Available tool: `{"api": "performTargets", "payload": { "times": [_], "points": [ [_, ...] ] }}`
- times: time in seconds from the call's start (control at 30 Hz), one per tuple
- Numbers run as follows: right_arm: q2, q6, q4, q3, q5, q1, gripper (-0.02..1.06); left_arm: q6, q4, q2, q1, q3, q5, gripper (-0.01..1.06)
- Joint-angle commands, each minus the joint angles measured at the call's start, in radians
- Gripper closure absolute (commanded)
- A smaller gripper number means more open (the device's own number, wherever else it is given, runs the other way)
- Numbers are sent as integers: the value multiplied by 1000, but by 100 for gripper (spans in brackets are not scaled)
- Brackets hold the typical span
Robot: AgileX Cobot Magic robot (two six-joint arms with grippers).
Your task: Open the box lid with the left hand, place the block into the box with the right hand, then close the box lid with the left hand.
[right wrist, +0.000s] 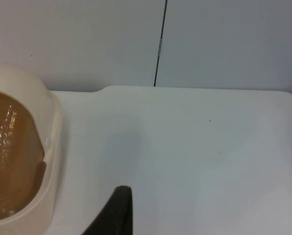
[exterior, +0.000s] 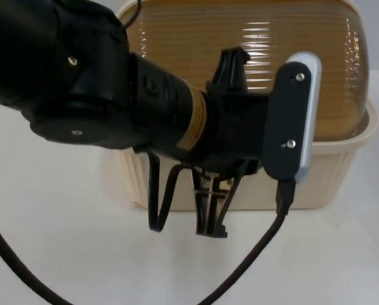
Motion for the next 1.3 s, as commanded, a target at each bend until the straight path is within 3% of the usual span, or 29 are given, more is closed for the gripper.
{"api": "performTargets", "payload": {
  "times": [0.0,0.33,1.27],
  "points": [
    [0,3,-4,-7,-15,6,0,18,-16,9,2,3,-6,105],
    [0,3,-4,-7,-17,6,0,41,-16,18,62,-7,-6,105],
    [0,7,-4,-7,-15,6,0,48,-16,40,85,-57,-17,105]
  ]
}}
